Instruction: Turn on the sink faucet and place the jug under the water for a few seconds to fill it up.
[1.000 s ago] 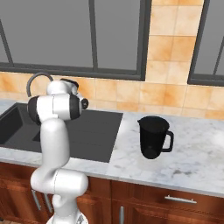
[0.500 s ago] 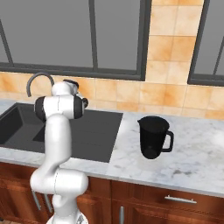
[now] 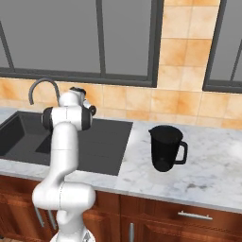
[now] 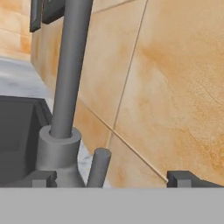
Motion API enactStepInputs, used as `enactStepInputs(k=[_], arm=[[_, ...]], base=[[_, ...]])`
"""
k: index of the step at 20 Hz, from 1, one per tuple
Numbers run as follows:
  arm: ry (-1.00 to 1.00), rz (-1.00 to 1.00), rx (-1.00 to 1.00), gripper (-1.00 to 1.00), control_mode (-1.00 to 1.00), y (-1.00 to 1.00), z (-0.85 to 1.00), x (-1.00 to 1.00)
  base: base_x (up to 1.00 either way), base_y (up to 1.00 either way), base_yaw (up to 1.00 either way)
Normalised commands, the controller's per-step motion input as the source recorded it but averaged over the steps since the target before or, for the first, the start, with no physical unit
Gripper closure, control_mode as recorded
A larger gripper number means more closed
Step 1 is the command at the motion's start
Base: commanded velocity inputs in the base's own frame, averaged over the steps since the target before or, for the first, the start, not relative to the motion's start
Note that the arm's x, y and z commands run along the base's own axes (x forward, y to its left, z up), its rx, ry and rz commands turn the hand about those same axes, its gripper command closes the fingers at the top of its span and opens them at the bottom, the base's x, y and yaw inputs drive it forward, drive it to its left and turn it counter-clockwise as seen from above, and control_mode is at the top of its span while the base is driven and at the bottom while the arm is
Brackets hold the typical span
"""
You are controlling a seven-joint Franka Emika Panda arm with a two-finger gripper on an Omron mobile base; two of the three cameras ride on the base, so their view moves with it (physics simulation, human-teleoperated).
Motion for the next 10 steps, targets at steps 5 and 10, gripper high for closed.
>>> enactStepInputs(k=[5, 10], arm=[[0.0, 0.0, 0.0, -1.0, -1.0, 0.13, -0.17, 0.34], [0.0, 0.01, 0.0, -1.0, -1.0, 0.09, -0.19, 0.33]], base=[[0.0, 0.0, 0.0], [0.0, 0.0, 0.0]])
